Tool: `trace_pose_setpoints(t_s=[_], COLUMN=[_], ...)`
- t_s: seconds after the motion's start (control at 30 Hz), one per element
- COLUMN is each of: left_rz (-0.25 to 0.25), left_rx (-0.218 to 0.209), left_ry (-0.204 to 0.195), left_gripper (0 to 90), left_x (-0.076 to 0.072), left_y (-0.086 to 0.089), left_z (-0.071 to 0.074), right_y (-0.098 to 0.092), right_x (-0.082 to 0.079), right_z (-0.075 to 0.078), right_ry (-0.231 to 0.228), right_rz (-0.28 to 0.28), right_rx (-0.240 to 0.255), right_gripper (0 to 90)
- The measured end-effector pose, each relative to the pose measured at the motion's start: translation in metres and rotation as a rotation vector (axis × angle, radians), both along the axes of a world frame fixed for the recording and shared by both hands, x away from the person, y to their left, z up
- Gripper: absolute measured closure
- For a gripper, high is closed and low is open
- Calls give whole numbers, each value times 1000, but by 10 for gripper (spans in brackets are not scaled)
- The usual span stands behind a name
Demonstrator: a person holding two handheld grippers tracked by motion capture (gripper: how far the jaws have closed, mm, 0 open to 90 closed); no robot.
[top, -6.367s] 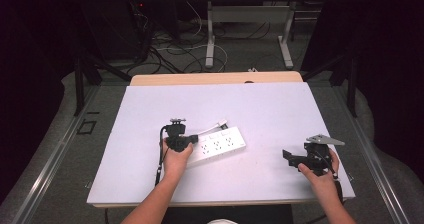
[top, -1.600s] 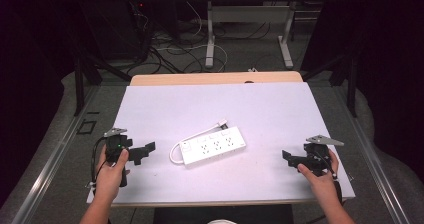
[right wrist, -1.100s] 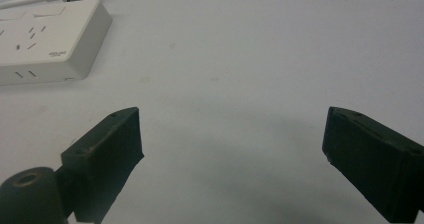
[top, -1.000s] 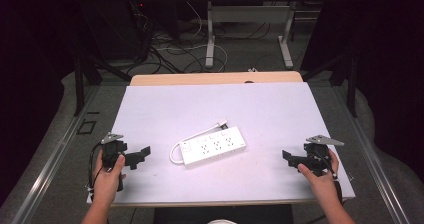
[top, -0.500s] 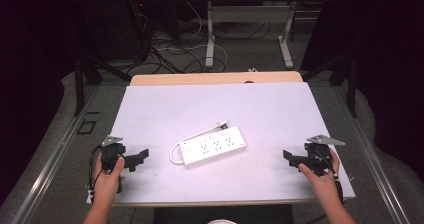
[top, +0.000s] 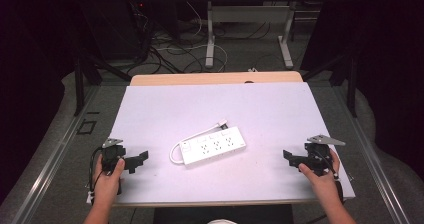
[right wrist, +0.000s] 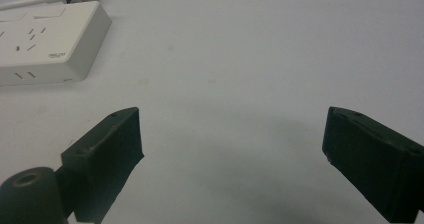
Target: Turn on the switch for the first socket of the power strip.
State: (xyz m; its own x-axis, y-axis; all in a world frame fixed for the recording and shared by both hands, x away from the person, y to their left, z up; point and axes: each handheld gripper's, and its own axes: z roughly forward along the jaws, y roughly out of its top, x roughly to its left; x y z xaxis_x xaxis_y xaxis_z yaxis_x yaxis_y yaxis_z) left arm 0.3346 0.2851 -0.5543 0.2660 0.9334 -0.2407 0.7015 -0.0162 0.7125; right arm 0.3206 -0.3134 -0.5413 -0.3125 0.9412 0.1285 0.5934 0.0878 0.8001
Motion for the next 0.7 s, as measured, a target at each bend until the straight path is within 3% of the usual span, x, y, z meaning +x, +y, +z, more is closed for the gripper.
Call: trace_pose_setpoints(t_s=[0.7], left_rz=[1], left_rx=[2], left_ry=[11], left_gripper=[42], left_x=[1], left_y=[1], left_z=[-5], right_y=[0], right_x=[0], right_z=[0], right_ry=[9], right_rz=[13], right_rx=[-1], right_gripper=[84])
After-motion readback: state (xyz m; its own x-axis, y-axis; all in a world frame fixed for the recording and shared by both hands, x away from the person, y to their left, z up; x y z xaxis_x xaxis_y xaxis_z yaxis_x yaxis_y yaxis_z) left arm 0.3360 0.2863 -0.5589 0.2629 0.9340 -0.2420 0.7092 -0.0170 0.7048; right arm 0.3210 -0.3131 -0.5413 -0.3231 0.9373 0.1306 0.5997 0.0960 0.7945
